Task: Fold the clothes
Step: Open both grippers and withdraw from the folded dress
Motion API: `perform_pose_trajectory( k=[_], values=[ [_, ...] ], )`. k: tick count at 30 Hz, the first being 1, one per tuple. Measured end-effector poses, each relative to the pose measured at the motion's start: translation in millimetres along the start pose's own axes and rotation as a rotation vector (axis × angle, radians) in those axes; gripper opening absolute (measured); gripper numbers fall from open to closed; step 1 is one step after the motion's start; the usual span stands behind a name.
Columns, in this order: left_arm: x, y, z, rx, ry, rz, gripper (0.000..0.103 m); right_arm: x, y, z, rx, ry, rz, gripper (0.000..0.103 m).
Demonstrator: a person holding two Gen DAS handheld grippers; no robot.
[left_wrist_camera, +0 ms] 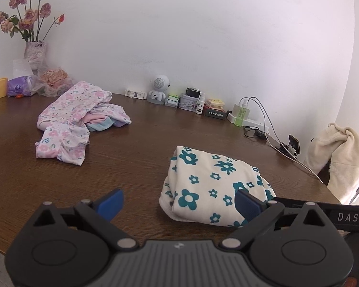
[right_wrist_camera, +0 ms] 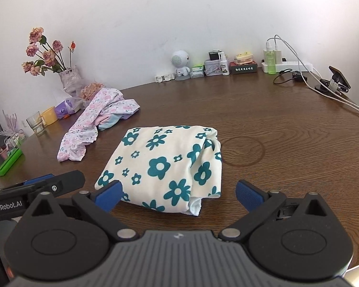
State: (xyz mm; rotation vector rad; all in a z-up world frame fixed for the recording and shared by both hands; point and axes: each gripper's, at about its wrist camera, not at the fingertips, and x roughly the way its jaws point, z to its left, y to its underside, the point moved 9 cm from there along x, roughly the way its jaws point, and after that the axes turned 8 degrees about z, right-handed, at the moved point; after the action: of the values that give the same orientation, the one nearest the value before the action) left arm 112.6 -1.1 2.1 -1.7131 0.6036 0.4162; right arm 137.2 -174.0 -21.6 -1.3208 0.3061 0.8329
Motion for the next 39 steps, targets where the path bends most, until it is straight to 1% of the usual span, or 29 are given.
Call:
perform_pose_trajectory(
  k=[3,6,8,11,17,29,35,39],
  values=[
    [-2,2,0,-0.009,0.014,0.002,0.100,-1,2,2,0.014,0.004,0.000,0.103],
    [-3,4,0,-0.014,0.009,0.002,0.100,-5,4,3,0.015,0.002,-0.002,0.103],
    [-4,4,1,-0.018,0.003,0.002,0.103,-6,5,5,0.010,-0.001,-0.006,0.103],
    [-5,5,1,-0.022,0.003,0.000,0.103,-8,4,6,0.000,0.001,-0.013,0.103],
    [-6,6,0,-0.020,0.012,0.003,0.103,-7,4,7,-0.002,-0.009,0.001,0.103],
    [-1,8,8,-0.036,0.005,0.010,0.103,-2,3,3,0.010,0.008,0.004,0.103],
    [6,7,10,-0.034,0.017,0.033,0.103,3,3,2,0.007,0.001,0.017,0.103],
    [17,1,14,-0.039,0.044,0.061,0.103,9,-3,-4,0.018,0.001,0.031,0.103]
  ],
)
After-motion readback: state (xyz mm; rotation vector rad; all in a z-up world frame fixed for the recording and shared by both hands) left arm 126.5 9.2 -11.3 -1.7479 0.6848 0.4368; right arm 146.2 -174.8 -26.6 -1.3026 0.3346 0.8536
